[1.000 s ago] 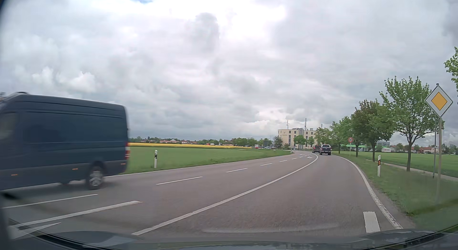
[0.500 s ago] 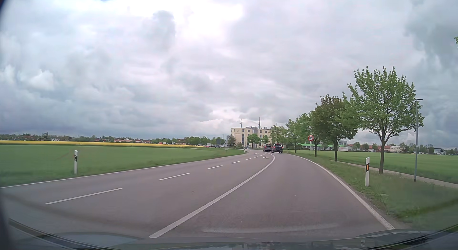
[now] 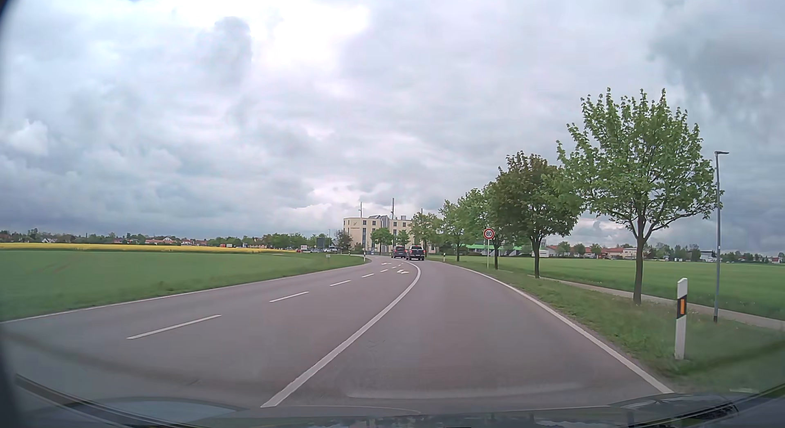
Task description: Follow the waypoints while adhering to traffic rules and regulations
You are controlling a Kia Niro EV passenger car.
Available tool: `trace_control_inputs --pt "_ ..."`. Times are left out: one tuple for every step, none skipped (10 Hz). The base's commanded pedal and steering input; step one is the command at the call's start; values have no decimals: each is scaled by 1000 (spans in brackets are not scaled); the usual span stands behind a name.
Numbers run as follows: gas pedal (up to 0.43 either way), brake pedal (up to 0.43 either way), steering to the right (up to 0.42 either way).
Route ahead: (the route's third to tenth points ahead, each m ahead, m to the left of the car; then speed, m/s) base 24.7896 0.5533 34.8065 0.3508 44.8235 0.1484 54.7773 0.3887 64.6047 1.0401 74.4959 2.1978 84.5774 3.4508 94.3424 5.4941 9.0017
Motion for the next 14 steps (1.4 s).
trace_control_inputs --pt "370 12 59" --pt "370 12 49" --pt "378 12 40" --pt "378 12 29" --pt "378 12 16" --pt "390 12 6" --pt "390 12 3" --pt "390 12 2" --pt "398 12 2" --pt "398 12 1" --pt "398 12 1" --pt "398 12 0" --pt "398 12 0" --pt "409 12 0"
